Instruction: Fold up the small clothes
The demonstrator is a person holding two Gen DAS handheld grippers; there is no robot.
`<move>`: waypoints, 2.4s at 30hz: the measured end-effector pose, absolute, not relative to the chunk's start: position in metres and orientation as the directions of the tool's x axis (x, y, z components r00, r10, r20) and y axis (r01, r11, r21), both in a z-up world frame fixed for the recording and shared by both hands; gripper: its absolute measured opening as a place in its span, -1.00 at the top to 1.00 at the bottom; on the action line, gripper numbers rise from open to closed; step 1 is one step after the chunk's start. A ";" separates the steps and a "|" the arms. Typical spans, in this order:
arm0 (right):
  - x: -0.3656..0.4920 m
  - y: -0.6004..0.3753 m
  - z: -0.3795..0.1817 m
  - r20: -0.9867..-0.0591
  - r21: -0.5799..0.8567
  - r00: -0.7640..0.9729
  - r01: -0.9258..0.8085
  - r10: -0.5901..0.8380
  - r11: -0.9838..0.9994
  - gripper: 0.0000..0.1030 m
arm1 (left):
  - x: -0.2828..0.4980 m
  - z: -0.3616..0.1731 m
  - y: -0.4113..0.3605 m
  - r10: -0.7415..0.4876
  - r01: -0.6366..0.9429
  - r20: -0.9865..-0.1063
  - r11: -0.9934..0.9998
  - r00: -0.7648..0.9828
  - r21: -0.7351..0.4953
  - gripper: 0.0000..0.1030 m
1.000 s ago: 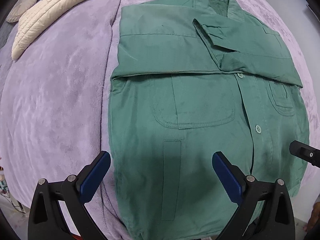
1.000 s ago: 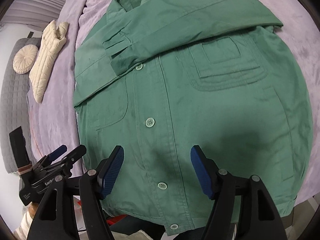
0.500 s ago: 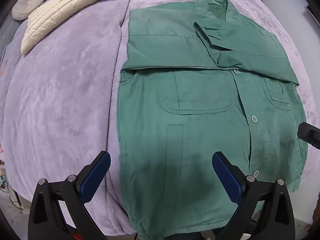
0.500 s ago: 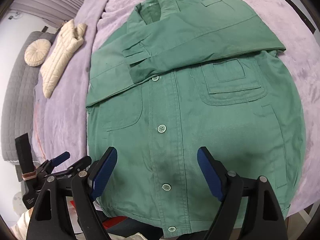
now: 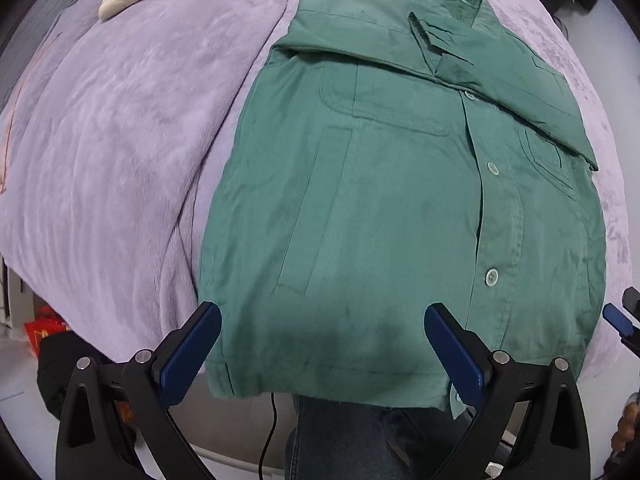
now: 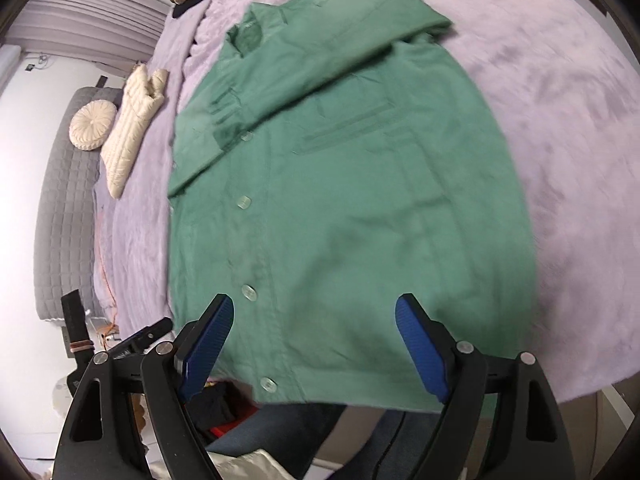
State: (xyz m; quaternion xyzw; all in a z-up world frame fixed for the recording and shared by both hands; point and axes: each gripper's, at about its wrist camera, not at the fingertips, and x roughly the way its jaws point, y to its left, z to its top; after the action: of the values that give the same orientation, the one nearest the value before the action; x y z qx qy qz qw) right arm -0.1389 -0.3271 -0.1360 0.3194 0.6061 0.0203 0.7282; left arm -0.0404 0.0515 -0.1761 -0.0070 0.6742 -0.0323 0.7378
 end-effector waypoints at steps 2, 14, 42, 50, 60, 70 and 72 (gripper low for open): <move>-0.154 -0.340 -0.141 -0.879 0.474 0.245 0.370 0.409 0.799 -0.66 | -0.053 -0.178 0.057 -0.052 0.020 -0.995 0.999 0.085 -0.051 -0.97; -0.215 -0.416 -0.195 -0.912 0.407 0.202 0.564 0.357 0.719 -0.66 | -0.061 -0.239 0.129 -0.147 -0.119 -0.989 0.982 0.000 -0.146 -0.97; -0.182 -0.363 -0.179 -0.524 0.833 0.434 0.439 0.733 0.336 0.86 | -0.070 -0.169 0.149 -0.478 -0.138 -0.873 0.862 0.097 -0.488 0.69; -0.114 -0.357 -0.129 -0.330 0.940 0.622 0.282 0.710 0.190 0.86 | 0.015 -0.124 0.164 -0.600 -0.115 -0.772 0.769 0.208 -0.629 0.70; -0.005 -0.385 -0.081 -0.271 0.962 0.793 0.204 0.546 0.181 0.86 | 0.191 -0.081 0.127 -0.619 0.091 -0.747 0.781 0.240 -0.618 0.70; 0.136 -0.456 -0.175 -0.493 0.867 0.667 0.435 0.560 0.244 0.86 | 0.310 -0.164 0.071 -0.419 -0.019 -0.866 0.898 0.275 -0.440 0.69; 0.157 -0.462 -0.201 -0.538 0.836 0.625 0.484 0.566 0.260 0.86 | 0.324 -0.183 0.058 -0.373 -0.041 -0.892 0.917 0.256 -0.396 0.69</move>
State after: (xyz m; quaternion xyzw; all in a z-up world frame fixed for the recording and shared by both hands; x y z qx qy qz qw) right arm 0.1569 -0.4619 -0.2011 0.6076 0.4319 0.0310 0.6658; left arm 0.3235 0.0576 -0.1830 -0.1724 0.6003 -0.1075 0.7735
